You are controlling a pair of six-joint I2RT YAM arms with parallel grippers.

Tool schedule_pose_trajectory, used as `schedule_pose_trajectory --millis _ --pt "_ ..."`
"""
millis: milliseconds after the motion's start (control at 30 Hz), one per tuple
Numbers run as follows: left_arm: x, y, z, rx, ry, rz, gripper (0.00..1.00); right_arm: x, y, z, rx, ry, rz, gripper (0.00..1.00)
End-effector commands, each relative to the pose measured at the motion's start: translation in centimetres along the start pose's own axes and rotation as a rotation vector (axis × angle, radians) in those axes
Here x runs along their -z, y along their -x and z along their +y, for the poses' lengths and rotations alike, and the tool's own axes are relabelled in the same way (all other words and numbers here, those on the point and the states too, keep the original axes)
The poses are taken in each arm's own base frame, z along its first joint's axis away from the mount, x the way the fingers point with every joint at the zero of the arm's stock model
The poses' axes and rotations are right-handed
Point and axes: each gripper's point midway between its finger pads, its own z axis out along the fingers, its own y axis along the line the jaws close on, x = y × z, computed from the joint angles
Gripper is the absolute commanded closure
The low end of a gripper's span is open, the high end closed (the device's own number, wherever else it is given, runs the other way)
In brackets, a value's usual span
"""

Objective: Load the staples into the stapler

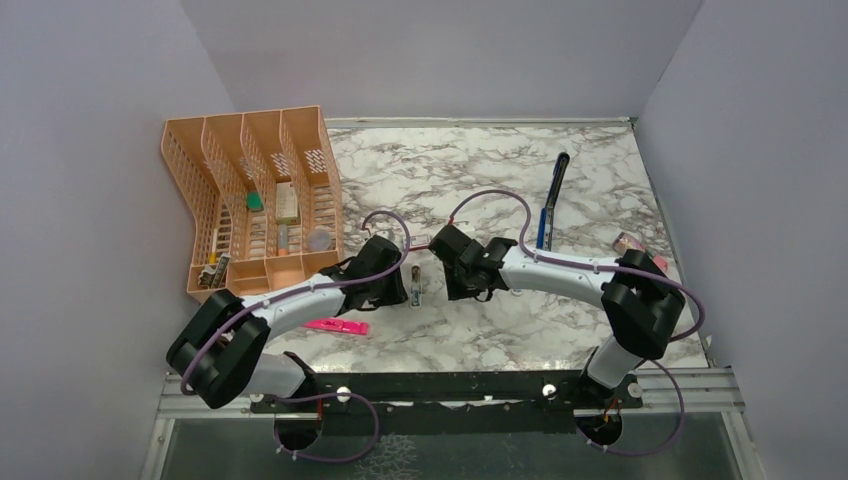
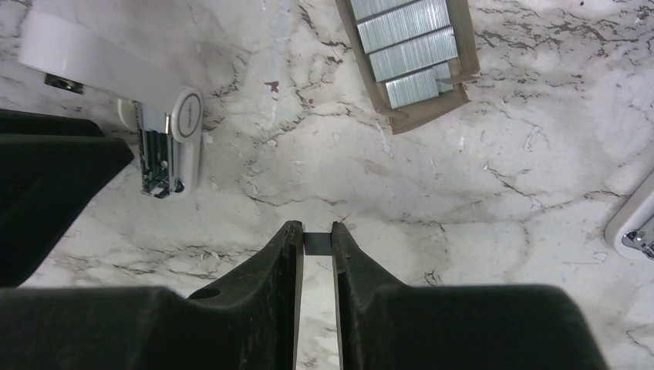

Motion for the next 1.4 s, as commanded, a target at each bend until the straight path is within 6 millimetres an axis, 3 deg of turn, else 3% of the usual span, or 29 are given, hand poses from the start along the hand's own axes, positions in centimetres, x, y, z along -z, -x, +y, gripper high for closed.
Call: schedule_pose_trajectory --millis 0,300,533,833,1000,1367 --pt "-0.6 -1.0 -0.5 0.026 -0.033 0.037 0.71 0.5 2.7 1.8 -0.044 0.045 -0.096 0.76" --pt "-1.3 -2.0 -1.6 0.028 -0.088 0.076 0.78 0.2 3.9 3.6 -0.049 0.106 -0.116 0.76" --pt "-1.3 -1.8 -3.6 0.027 -0.193 0.076 0.79 -0.2 4.1 5.3 -0.025 0.182 -0.116 0.75" --pt "-0.8 -0.9 -0.7 0.017 -0.030 0.027 0.80 -1.0 3.9 6.3 0.002 0.203 -0.110 0.75" --pt "0.8 0.8 0.2 0.010 0.028 -0.059 0.80 -1.2 3.7 6.7 0.031 0.200 -0.124 0.75" --pt "8.1 7.9 1.7 0.018 0.136 -0.372 0.78 -0.7 4.1 8.0 0.088 0.157 -0.194 0.75"
